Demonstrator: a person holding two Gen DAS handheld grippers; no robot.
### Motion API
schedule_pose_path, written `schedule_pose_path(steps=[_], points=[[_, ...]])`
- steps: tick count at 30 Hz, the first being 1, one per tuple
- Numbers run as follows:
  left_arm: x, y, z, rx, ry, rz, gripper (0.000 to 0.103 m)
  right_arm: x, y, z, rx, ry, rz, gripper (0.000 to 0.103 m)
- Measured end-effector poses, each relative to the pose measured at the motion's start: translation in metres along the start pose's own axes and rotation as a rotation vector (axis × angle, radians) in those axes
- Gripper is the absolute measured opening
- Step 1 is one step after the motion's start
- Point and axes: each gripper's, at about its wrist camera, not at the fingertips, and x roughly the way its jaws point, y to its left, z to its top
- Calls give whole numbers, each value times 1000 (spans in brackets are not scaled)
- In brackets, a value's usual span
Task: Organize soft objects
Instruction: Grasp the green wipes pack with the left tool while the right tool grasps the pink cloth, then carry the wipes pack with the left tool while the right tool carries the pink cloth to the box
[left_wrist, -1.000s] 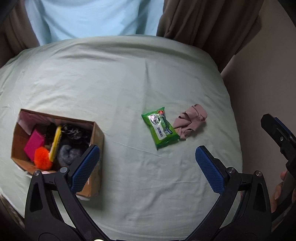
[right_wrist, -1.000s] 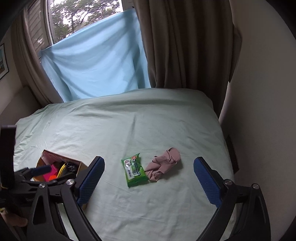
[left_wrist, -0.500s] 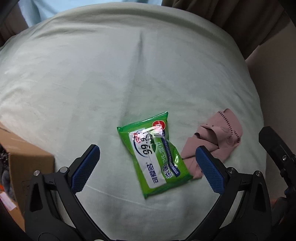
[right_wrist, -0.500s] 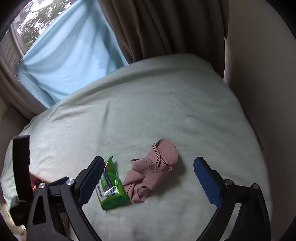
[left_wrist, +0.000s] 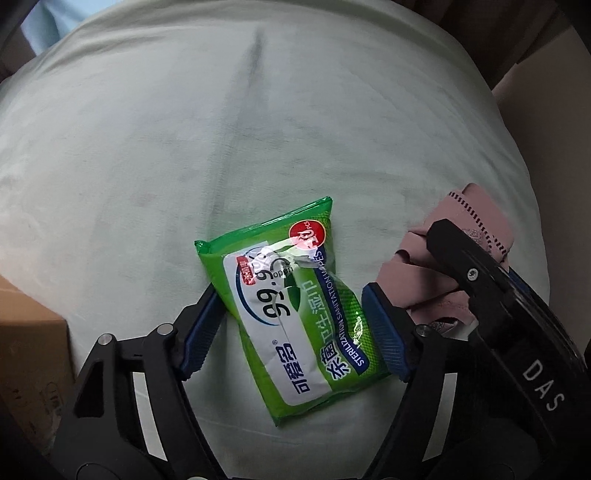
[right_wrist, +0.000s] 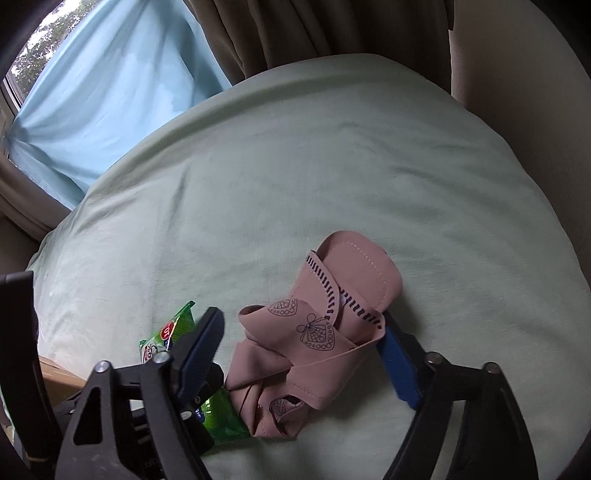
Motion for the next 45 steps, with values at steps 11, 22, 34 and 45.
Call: schedule_pose_path(steps=[11, 22, 34, 45], points=[[-9, 23, 3, 37, 11, -43, 48, 9, 2, -1, -4, 42, -22, 24], [-70, 27, -1, 35, -31, -44, 43, -46, 12, 5, -19, -23, -13, 22], [-230, 48, -31, 53, -168, -59, 43, -183, 62, 3, -93, -128, 60, 21], [-371, 101, -73, 53, -265, -59, 43, -300, 126, -30, -79, -163, 146, 21]])
